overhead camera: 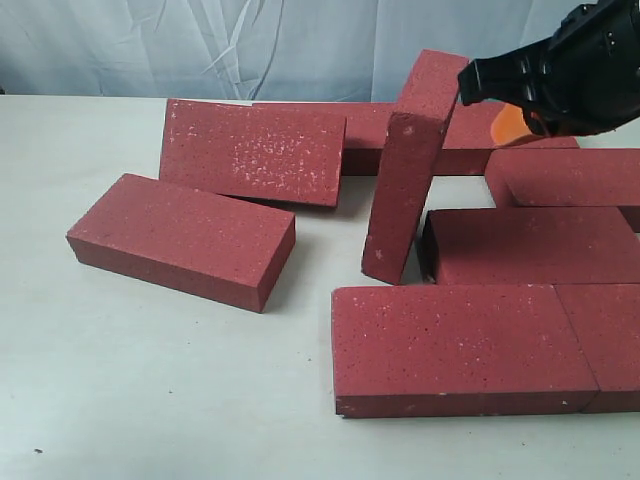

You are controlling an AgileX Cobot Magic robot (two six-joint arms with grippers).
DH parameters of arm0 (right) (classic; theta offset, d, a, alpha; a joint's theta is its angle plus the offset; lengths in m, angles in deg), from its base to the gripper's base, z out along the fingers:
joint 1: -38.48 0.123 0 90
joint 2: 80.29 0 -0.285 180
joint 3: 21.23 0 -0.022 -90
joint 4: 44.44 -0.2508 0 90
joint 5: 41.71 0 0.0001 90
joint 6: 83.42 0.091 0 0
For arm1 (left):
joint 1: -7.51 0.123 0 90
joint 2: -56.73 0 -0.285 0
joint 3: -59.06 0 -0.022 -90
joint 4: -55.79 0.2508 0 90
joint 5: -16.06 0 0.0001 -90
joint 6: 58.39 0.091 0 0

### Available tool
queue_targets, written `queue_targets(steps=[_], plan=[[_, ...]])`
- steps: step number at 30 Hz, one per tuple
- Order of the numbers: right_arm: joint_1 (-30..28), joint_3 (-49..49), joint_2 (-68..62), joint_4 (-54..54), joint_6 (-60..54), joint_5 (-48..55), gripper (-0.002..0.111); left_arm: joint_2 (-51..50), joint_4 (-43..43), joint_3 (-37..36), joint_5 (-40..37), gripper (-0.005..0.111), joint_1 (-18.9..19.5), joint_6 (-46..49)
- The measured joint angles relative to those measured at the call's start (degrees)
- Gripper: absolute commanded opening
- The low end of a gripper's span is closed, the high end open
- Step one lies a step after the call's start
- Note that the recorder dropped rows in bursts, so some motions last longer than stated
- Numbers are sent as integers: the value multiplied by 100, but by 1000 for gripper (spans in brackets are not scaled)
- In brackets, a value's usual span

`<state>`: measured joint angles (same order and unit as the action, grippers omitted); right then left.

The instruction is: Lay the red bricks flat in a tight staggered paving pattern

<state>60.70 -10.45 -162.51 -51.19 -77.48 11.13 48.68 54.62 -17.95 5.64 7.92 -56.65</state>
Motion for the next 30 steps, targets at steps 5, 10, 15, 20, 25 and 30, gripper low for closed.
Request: queue_targets(steps=[5,10,15,20,25,30], plan=[[-7,471,0,-133,-89,-230,-1,0,0,0,1809,0,0,0],[-7,866,0,-133,-303,-454,-1,0,0,0,1996,0,0,0],[-7,902,0,-122,-469,-808,-1,0,-11,0,1976,0,0,0],[-7,902,-22,-110,-501,-980,-1,-52,-258,0,1384,0,0,0],[-7,902,-22,-89,-501,-1124,-1,-601,-346,282,1131,0,0,0],[-7,902,-22,-76,-501,-1313,-1,-1393,-234,936,618,0,0,0]])
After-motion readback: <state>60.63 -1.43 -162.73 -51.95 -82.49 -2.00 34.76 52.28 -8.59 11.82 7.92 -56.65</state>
